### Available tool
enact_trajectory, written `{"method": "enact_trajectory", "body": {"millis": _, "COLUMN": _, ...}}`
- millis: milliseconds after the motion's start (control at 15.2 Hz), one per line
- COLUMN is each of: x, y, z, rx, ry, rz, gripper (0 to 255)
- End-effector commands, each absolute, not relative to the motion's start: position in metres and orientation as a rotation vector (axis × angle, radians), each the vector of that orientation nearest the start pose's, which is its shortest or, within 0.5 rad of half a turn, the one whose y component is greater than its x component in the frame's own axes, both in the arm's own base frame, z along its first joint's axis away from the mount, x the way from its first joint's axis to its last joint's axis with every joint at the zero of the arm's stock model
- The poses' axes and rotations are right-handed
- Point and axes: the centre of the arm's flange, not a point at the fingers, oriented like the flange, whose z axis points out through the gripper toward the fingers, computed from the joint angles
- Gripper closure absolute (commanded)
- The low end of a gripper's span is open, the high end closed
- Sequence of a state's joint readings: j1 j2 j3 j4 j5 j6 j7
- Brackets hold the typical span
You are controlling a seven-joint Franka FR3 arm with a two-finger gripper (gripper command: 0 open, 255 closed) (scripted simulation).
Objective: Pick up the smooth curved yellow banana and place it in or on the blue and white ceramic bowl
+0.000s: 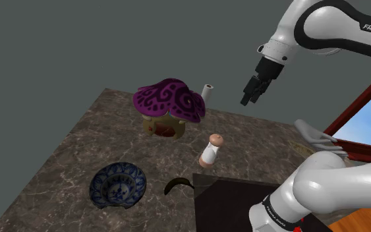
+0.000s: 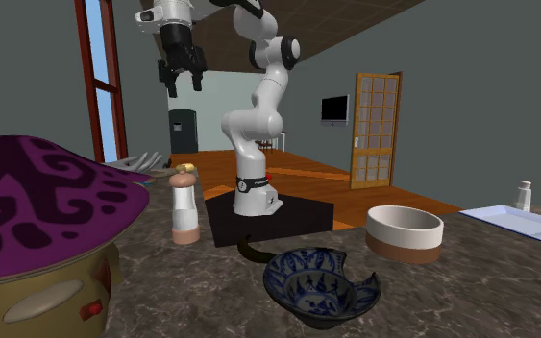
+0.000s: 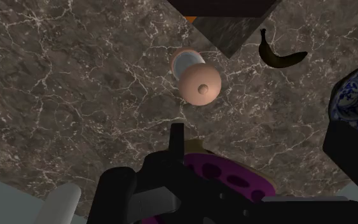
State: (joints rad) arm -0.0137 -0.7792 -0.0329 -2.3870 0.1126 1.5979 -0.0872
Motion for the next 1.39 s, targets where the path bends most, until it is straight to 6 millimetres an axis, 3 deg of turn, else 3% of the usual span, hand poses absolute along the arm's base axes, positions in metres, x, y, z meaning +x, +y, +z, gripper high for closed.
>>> {"method": "enact_trajectory", "body": {"millis": 0, "x": 0.31, "y": -0.005, "z": 0.577, "rx": -3.005, "ry": -0.07, "rz": 0.003, "gripper": 0}}
{"method": "enact_trajectory", "body": {"millis": 1320, "x": 0.295, "y": 0.135, "z": 0.348, "rx": -3.066, "ry": -0.287, "rz": -0.033, "gripper": 0}}
